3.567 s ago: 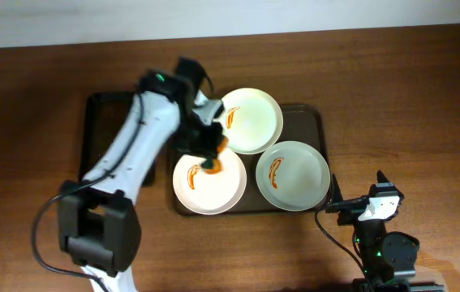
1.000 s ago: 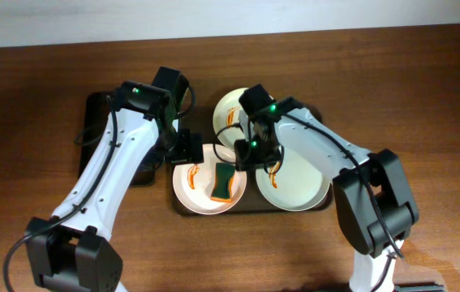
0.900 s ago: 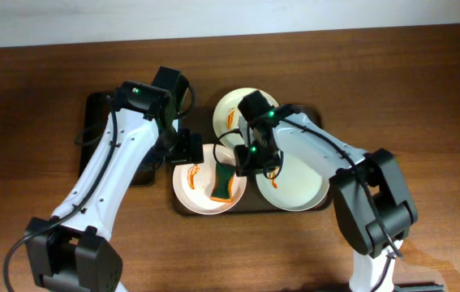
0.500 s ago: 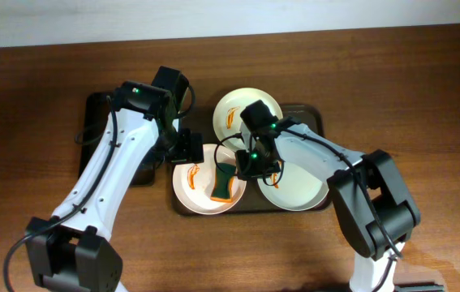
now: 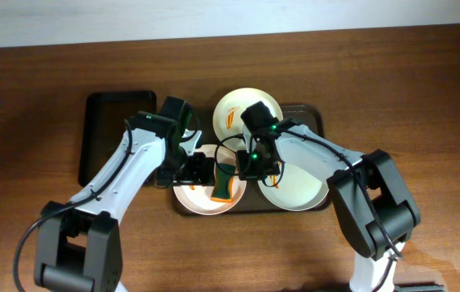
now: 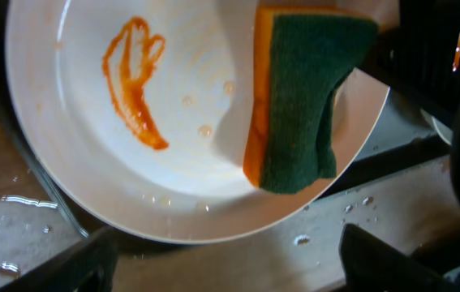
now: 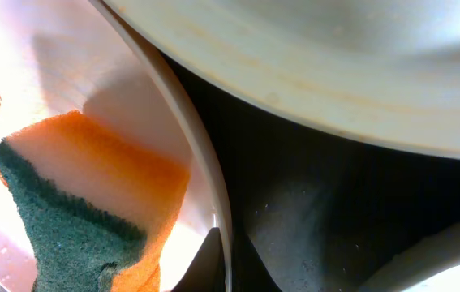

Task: Clean dirty plates on tray and stack at the side
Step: 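Hold the plate rim with the right gripper and scrub with the sponge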

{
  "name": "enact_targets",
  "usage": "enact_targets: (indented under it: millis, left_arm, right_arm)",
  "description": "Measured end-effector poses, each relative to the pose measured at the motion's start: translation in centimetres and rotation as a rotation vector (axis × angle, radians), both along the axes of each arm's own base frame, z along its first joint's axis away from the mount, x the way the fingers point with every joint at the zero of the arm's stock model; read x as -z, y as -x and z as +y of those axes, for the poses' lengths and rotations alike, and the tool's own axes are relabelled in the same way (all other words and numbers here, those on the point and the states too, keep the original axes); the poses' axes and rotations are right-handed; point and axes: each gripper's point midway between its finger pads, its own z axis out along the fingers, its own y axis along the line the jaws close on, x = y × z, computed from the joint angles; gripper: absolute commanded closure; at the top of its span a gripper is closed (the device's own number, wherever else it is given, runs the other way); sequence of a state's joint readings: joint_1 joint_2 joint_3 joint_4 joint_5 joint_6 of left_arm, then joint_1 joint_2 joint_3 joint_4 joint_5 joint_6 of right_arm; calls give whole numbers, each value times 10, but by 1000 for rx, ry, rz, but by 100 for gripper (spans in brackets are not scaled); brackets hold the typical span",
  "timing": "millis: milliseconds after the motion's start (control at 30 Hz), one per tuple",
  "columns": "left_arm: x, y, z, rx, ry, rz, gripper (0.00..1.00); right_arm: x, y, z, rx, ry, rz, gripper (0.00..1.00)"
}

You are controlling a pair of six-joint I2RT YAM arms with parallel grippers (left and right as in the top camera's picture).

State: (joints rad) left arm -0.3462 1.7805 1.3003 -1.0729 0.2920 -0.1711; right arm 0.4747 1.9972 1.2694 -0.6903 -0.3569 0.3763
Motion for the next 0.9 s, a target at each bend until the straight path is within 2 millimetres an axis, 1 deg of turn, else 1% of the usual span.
enact_targets:
  millis: [67,267,367,400,467,500,533,567,600,667,700,800,833,867,900]
  left_arm:
    - [7,-3,-3,0,20,-20,16]
    - [23,-2,-31,75,155,-70,14]
    - [34,-3,-34,68,175,-89,16]
    - [37,-3,-35,67,178,-88,21]
    - [44,-6,-40,70,180,-94,26]
    - [49,-6,-42,74,169,-92,33]
    - [52,-6,-42,79,153,-97,44]
    - [55,-8,-42,85,125,-114,46]
    - [56,-9,-43,85,109,-122,52]
    - [57,-11,-45,92,95,-139,85]
    - [57,-11,-46,91,96,-144,94]
    - [57,-16,-48,89,94,-166,91]
    - [58,-16,-47,71,80,-166,94]
    - [58,-17,-47,59,73,-166,100]
    - [58,-17,-47,52,70,-166,100]
  right_arm:
    - [0,0,0,5,0,2,96]
    - [0,0,0,9,-3,4,96]
    - [0,0,0,10,-3,5,96]
    - [0,0,0,12,-2,6,96]
    - [0,0,0,13,-3,6,96]
    - [0,0,0,16,-2,7,96]
    - [0,0,0,17,-2,8,96]
    - [0,0,0,19,-2,9,96]
    - [0,0,0,20,-2,9,96]
    - [0,0,0,22,-2,9,96]
    - [0,0,0,23,-2,9,96]
    - [0,0,0,23,-3,8,96]
    - [0,0,0,23,-3,8,96]
    - [0,0,0,23,-3,8,96]
    - [0,0,0,22,-3,8,96]
